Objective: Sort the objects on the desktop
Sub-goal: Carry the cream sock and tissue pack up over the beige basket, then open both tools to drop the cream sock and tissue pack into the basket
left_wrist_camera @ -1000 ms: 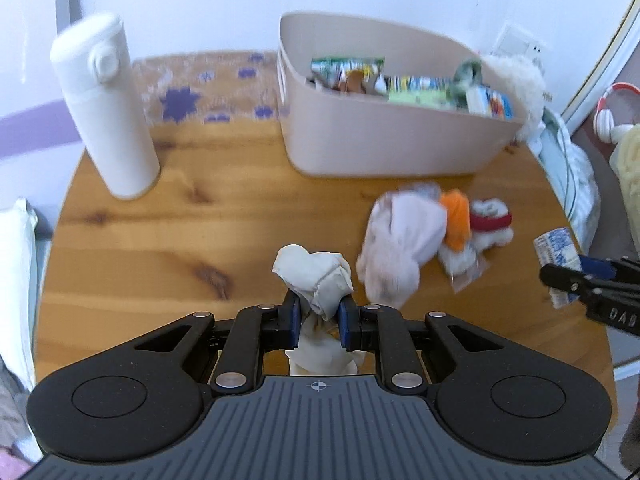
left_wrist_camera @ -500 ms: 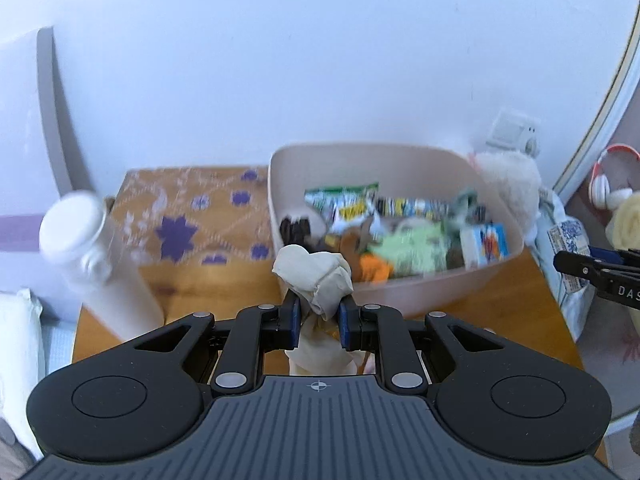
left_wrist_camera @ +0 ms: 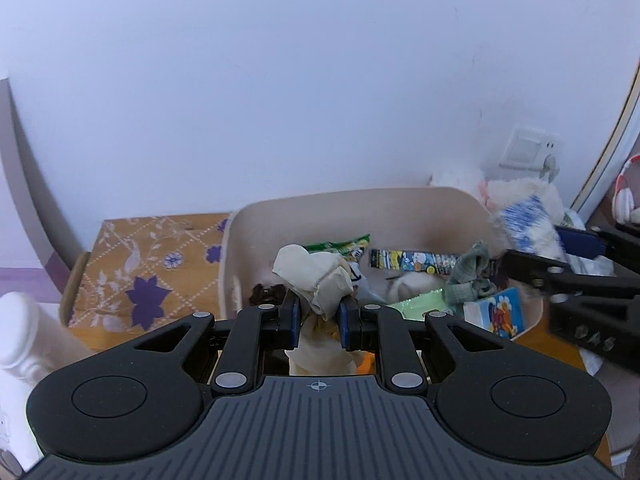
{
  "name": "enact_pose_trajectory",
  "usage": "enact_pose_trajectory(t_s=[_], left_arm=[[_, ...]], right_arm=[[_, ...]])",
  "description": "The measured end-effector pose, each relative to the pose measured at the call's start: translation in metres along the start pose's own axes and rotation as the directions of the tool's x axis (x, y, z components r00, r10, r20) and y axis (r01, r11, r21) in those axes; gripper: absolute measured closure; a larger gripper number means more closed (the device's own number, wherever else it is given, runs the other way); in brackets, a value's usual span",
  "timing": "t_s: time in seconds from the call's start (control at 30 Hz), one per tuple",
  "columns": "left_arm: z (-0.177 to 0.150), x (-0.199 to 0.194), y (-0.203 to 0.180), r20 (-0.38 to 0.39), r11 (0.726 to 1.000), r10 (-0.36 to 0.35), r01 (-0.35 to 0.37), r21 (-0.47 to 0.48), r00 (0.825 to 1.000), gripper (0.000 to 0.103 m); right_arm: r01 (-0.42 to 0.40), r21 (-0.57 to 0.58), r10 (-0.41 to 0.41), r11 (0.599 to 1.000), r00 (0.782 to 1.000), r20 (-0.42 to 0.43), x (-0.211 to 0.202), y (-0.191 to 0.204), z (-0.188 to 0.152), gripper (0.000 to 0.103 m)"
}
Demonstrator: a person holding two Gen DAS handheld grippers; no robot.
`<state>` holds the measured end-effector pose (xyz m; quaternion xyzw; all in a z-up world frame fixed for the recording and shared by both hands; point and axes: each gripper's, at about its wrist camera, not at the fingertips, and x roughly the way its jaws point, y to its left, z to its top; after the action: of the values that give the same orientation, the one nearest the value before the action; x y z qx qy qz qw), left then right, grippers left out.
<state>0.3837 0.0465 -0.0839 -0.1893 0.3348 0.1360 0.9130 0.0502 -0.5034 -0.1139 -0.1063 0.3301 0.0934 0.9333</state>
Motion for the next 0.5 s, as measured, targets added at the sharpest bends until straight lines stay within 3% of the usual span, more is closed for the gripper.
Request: enact_pose_trajectory(t_s=[0.27, 0.5], left_arm=[[-0.011, 0.037, -0.017, -0.086, 0.998, 0.035, -0.031, 0.052, 0.996, 0.085], [-0.014, 0.048, -0.015, -0.114, 0.996, 0.047, -0.037, 0.084, 0.992, 0.085]], right_arm=[[-0.027, -0.005, 0.026, 1.0, 0.995, -0.094, 0.047, 0.009, -0.009, 0.061], [-0.046, -0.014, 0.043, 0.999, 0.99, -0.136, 0.059, 0.012, -0.017, 0.06]])
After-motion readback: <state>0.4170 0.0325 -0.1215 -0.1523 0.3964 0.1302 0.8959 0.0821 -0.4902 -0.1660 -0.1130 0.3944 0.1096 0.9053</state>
